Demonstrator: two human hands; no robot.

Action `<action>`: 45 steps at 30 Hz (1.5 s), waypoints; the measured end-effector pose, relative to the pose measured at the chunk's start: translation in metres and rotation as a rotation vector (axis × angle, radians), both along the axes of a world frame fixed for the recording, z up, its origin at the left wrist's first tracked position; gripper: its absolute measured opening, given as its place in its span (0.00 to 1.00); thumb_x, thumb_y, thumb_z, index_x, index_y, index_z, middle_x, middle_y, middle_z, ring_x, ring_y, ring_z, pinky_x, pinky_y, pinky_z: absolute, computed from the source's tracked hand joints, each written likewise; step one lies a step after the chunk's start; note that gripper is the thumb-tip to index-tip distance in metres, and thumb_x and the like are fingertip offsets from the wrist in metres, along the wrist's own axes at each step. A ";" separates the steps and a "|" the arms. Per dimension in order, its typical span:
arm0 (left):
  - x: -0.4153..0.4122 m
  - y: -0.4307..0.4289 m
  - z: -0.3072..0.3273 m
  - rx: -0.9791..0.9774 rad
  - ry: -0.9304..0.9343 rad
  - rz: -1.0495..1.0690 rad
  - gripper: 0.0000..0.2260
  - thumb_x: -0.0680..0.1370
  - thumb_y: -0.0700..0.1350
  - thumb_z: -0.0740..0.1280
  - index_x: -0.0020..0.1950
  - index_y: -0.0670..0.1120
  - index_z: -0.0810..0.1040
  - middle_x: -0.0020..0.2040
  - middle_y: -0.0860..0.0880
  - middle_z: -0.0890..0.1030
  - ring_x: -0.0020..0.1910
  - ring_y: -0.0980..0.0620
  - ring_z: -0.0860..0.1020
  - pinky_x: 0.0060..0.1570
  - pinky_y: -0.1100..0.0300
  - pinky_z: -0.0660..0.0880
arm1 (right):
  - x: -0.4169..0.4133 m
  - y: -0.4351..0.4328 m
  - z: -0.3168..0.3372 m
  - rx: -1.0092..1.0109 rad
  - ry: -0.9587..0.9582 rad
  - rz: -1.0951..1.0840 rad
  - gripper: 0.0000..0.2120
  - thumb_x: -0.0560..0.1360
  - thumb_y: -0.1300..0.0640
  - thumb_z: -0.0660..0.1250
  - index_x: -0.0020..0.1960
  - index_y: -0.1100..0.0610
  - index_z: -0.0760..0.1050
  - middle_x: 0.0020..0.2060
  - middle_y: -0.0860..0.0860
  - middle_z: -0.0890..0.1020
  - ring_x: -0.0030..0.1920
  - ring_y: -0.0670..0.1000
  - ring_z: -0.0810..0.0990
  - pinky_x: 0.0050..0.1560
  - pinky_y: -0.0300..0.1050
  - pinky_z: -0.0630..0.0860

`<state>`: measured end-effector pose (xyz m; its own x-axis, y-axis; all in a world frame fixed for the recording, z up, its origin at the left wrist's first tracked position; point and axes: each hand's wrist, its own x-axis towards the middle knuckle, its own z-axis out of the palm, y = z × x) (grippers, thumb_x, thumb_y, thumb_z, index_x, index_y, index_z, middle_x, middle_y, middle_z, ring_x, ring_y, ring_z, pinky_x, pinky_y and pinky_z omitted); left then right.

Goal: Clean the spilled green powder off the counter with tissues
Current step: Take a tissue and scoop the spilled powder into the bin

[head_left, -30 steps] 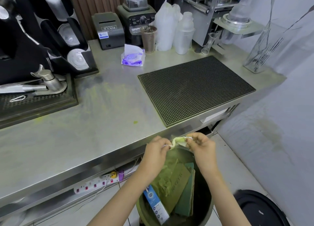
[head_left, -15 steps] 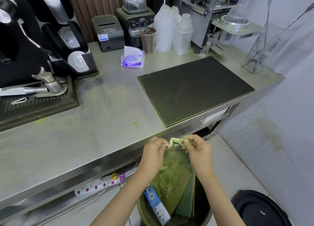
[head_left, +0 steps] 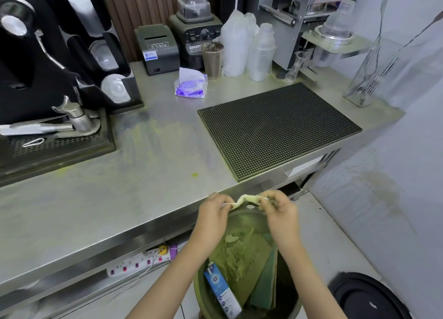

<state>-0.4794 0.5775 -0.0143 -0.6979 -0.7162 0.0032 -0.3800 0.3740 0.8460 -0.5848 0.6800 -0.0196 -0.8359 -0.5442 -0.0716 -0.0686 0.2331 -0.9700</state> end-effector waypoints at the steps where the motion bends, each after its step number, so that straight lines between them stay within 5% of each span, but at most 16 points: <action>1: 0.001 -0.002 0.000 0.022 0.004 0.015 0.07 0.76 0.35 0.62 0.45 0.44 0.79 0.40 0.55 0.73 0.38 0.59 0.71 0.41 0.69 0.67 | -0.003 0.000 0.001 -0.028 -0.029 -0.033 0.14 0.73 0.67 0.65 0.37 0.48 0.76 0.34 0.52 0.79 0.36 0.48 0.76 0.39 0.40 0.75; 12: -0.001 0.001 -0.001 -0.025 0.001 -0.055 0.07 0.76 0.35 0.62 0.46 0.43 0.79 0.41 0.55 0.73 0.39 0.61 0.71 0.42 0.74 0.66 | 0.002 -0.003 0.003 -0.013 -0.039 0.024 0.14 0.74 0.67 0.64 0.37 0.50 0.74 0.29 0.48 0.76 0.29 0.40 0.73 0.33 0.35 0.72; 19: -0.003 0.001 0.007 0.010 0.046 -0.047 0.08 0.77 0.35 0.61 0.44 0.46 0.77 0.40 0.56 0.72 0.38 0.61 0.71 0.41 0.74 0.66 | -0.002 -0.003 0.012 -0.048 -0.014 -0.019 0.13 0.74 0.67 0.64 0.38 0.50 0.74 0.32 0.51 0.78 0.34 0.51 0.74 0.37 0.47 0.73; 25: -0.009 -0.001 0.012 0.009 0.046 -0.034 0.09 0.77 0.35 0.61 0.43 0.46 0.77 0.40 0.56 0.71 0.39 0.59 0.71 0.40 0.76 0.65 | -0.010 -0.001 0.017 -0.050 -0.008 -0.075 0.12 0.74 0.67 0.65 0.38 0.51 0.74 0.31 0.51 0.78 0.30 0.43 0.74 0.30 0.32 0.72; 30: -0.008 -0.003 0.010 0.019 0.034 -0.006 0.08 0.77 0.35 0.61 0.44 0.45 0.78 0.42 0.53 0.73 0.39 0.57 0.71 0.45 0.66 0.69 | -0.009 0.003 0.017 -0.023 -0.016 -0.008 0.11 0.73 0.67 0.65 0.39 0.52 0.75 0.33 0.53 0.79 0.35 0.49 0.77 0.37 0.41 0.74; 35: -0.011 -0.004 0.015 -0.046 0.036 -0.072 0.07 0.77 0.35 0.61 0.47 0.42 0.79 0.43 0.52 0.73 0.41 0.62 0.71 0.43 0.77 0.65 | -0.007 -0.001 0.020 -0.031 -0.008 0.002 0.11 0.73 0.67 0.65 0.38 0.52 0.74 0.32 0.53 0.79 0.33 0.50 0.75 0.37 0.44 0.73; 41: -0.010 -0.009 0.013 -0.001 0.019 -0.064 0.07 0.77 0.35 0.62 0.46 0.43 0.78 0.43 0.52 0.73 0.40 0.61 0.71 0.43 0.74 0.66 | -0.010 -0.006 0.023 -0.050 0.001 0.004 0.12 0.73 0.67 0.65 0.38 0.52 0.74 0.31 0.50 0.78 0.31 0.43 0.76 0.33 0.34 0.73; 45: -0.007 -0.016 0.011 0.032 0.012 -0.010 0.07 0.77 0.35 0.62 0.46 0.43 0.78 0.42 0.53 0.74 0.40 0.59 0.71 0.42 0.70 0.66 | -0.011 -0.005 0.023 -0.034 -0.007 -0.006 0.12 0.73 0.68 0.64 0.37 0.53 0.74 0.31 0.54 0.78 0.34 0.53 0.75 0.36 0.46 0.72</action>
<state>-0.4864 0.5618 -0.0033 -0.7049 -0.7092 -0.0114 -0.3660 0.3499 0.8624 -0.5962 0.6746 0.0036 -0.8385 -0.5417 -0.0588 -0.0607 0.2001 -0.9779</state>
